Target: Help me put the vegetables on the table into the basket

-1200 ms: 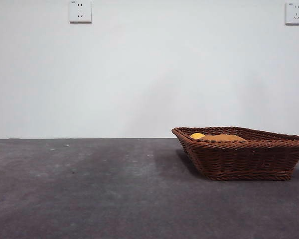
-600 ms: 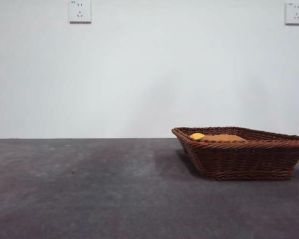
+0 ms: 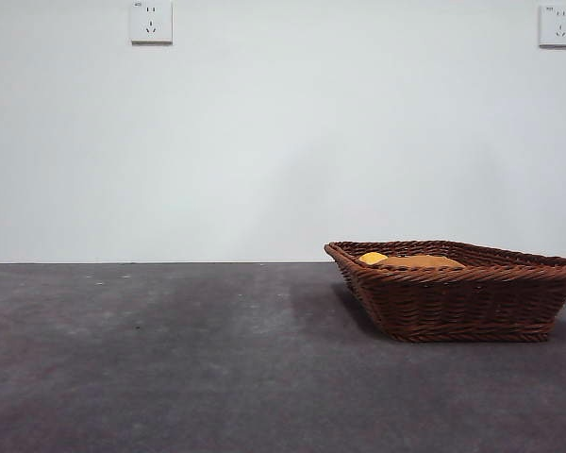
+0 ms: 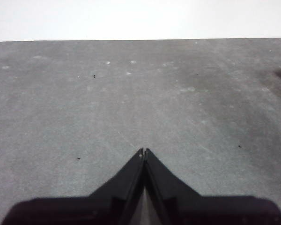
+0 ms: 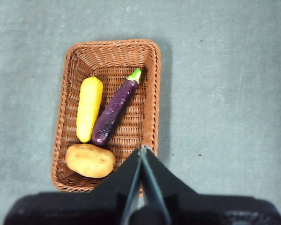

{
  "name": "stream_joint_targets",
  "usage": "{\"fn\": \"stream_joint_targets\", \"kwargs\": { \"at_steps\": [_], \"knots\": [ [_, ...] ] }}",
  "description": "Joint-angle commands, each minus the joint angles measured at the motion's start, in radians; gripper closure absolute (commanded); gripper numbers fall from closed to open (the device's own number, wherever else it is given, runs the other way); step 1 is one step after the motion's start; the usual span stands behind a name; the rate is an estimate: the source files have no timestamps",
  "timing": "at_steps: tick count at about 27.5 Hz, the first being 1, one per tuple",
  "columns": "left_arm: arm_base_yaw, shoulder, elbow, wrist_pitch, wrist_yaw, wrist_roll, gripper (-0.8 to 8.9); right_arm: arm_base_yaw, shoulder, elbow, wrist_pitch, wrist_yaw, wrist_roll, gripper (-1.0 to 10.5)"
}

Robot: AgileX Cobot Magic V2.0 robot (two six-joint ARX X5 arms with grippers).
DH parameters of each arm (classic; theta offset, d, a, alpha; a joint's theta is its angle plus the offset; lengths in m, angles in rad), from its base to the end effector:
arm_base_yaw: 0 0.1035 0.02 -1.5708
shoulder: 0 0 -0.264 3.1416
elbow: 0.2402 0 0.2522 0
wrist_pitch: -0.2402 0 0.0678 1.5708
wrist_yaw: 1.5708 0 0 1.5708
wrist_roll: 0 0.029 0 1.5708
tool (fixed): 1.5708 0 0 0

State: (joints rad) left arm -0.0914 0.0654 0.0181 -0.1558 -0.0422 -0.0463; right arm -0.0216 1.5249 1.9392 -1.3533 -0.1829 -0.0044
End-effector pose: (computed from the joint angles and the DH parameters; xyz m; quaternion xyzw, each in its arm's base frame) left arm 0.0986 -0.0078 0.1496 -0.0163 0.1017 -0.0221 0.9944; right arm 0.2649 -0.0004 0.4430 0.0442 0.4499 0.0728 0.8890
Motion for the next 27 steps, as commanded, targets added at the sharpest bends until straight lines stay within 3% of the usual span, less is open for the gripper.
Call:
{"fn": "stream_joint_targets", "kwargs": {
  "at_steps": [1, 4, 7, 12, 15, 21, 27],
  "knots": [
    [0.002, 0.008, -0.011, 0.003, -0.003, -0.005, 8.17, -0.032, 0.008, -0.006, 0.025, 0.029, 0.001, 9.5],
    [0.002, 0.014, -0.011, 0.003, -0.003, -0.006, 8.17, -0.032, -0.048, -0.056, 0.114, 0.045, 0.000, 9.5],
    [0.002, 0.018, -0.011, 0.003, -0.003, -0.005, 8.17, -0.032, -0.197, -0.278, 0.411, 0.045, 0.001, 9.5],
    [0.002, 0.024, -0.011, 0.003, -0.003, -0.006, 8.17, -0.032, -0.575, -0.920, 1.147, 0.046, 0.000, 9.5],
    [0.002, 0.025, -0.011, 0.003, -0.003, -0.005, 8.17, -0.032, -0.838, -1.296, 1.401, 0.045, -0.005, 9.5],
    [0.002, 0.029, -0.011, 0.003, -0.003, -0.006, 8.17, -0.032, -1.192, -1.683, 1.532, 0.061, -0.034, 9.5],
    [0.002, 0.029, -0.011, 0.003, -0.003, -0.006, 8.17, -0.032, -1.343, -1.818, 1.532, 0.060, -0.028, 9.5]
  ]
}}
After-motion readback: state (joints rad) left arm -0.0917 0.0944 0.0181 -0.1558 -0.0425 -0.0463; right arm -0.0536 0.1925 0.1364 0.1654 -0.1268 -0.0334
